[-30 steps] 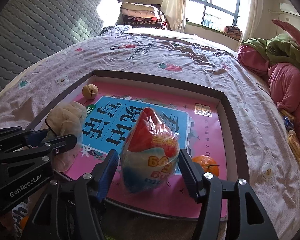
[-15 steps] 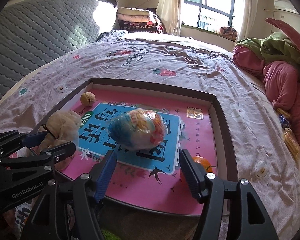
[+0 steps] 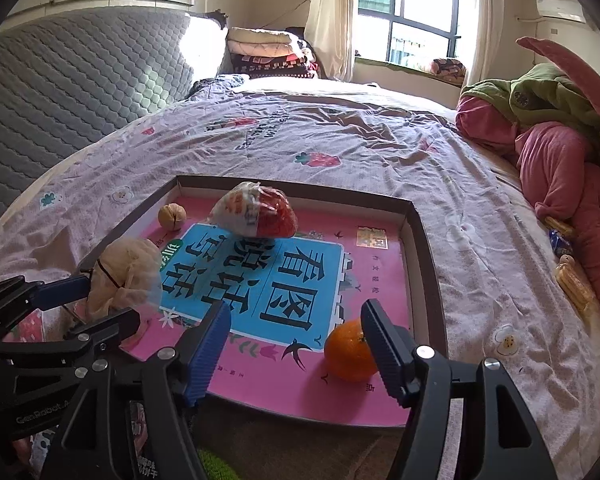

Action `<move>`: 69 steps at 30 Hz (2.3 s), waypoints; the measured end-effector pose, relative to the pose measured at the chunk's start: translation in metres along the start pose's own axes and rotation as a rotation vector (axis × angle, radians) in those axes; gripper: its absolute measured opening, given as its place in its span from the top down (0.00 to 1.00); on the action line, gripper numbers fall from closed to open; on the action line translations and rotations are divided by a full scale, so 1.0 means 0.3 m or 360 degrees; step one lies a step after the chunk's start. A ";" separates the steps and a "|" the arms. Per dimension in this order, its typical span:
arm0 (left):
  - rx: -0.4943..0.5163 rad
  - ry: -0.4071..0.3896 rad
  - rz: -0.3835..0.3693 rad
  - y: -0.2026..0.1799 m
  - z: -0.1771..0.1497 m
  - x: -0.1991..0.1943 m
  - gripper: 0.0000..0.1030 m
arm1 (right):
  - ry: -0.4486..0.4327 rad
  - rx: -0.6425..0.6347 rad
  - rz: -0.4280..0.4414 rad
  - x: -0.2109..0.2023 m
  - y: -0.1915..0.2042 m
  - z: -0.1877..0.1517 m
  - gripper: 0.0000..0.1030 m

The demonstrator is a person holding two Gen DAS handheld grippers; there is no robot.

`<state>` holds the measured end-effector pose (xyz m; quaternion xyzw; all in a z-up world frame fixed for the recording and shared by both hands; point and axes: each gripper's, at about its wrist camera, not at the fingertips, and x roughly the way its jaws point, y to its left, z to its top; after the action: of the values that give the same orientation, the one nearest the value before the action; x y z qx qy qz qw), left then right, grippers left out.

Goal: Organize objects
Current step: 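Withdraw both open grippers from the tray back toward the item pile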

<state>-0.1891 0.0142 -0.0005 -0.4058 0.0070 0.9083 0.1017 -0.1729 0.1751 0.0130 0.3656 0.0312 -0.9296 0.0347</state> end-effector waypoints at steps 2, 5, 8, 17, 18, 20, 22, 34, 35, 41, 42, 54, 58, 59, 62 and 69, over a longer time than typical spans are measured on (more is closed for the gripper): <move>-0.0017 -0.0014 -0.0017 0.008 0.002 -0.014 0.33 | -0.0009 0.0003 0.0001 -0.008 -0.002 0.003 0.35; -0.0030 -0.0047 -0.0013 0.018 0.003 -0.034 0.32 | -0.0030 0.0006 -0.0001 -0.021 -0.005 0.008 0.35; -0.0040 -0.0081 -0.0014 0.022 0.005 -0.055 0.31 | -0.0045 0.0010 0.0004 -0.031 -0.008 0.012 0.35; -0.0034 -0.0120 -0.0007 0.022 0.001 -0.092 0.30 | -0.0082 0.0013 -0.0003 -0.060 -0.016 0.015 0.35; -0.0033 -0.0125 -0.0008 0.024 0.004 -0.095 0.30 | -0.0089 0.0014 -0.0004 -0.064 -0.017 0.015 0.35; -0.0034 -0.0138 -0.0007 0.025 0.004 -0.106 0.30 | -0.0099 0.0018 -0.0004 -0.071 -0.018 0.017 0.35; -0.0030 -0.0154 -0.0003 0.023 0.002 -0.118 0.30 | -0.0116 0.0021 -0.0002 -0.082 -0.019 0.018 0.34; 0.0007 -0.0244 0.0011 -0.005 -0.022 -0.208 0.30 | -0.0215 0.0034 0.0011 -0.167 -0.017 0.022 0.34; 0.0017 -0.0247 0.0011 -0.010 -0.026 -0.214 0.30 | -0.0221 0.0037 0.0014 -0.173 -0.018 0.023 0.34; 0.0070 -0.0255 0.0008 -0.030 -0.053 -0.243 0.30 | -0.0250 0.0043 0.0016 -0.211 -0.029 0.011 0.34; 0.0077 -0.0255 0.0004 -0.034 -0.058 -0.246 0.30 | -0.0254 0.0039 0.0020 -0.217 -0.029 0.009 0.34; 0.0140 -0.0232 -0.0046 -0.076 -0.112 -0.270 0.30 | -0.0259 -0.0059 0.0020 -0.262 -0.007 -0.035 0.34; 0.0143 -0.0225 -0.0039 -0.073 -0.125 -0.273 0.30 | -0.0244 -0.0076 0.0021 -0.266 -0.009 -0.053 0.34; 0.0140 -0.0223 -0.0041 -0.069 -0.127 -0.274 0.30 | -0.0239 -0.0077 0.0024 -0.267 -0.011 -0.055 0.34; 0.0118 -0.0211 -0.0053 -0.055 -0.133 -0.274 0.30 | -0.0231 -0.0077 0.0033 -0.272 -0.016 -0.065 0.34; 0.0111 -0.0198 -0.0051 -0.027 -0.145 -0.277 0.30 | -0.0220 -0.0093 0.0040 -0.284 -0.020 -0.088 0.34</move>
<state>-0.1017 0.0032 0.0323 -0.3449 0.0257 0.9292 0.1307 -0.0933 0.1869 0.0521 0.2998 0.0513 -0.9508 0.0589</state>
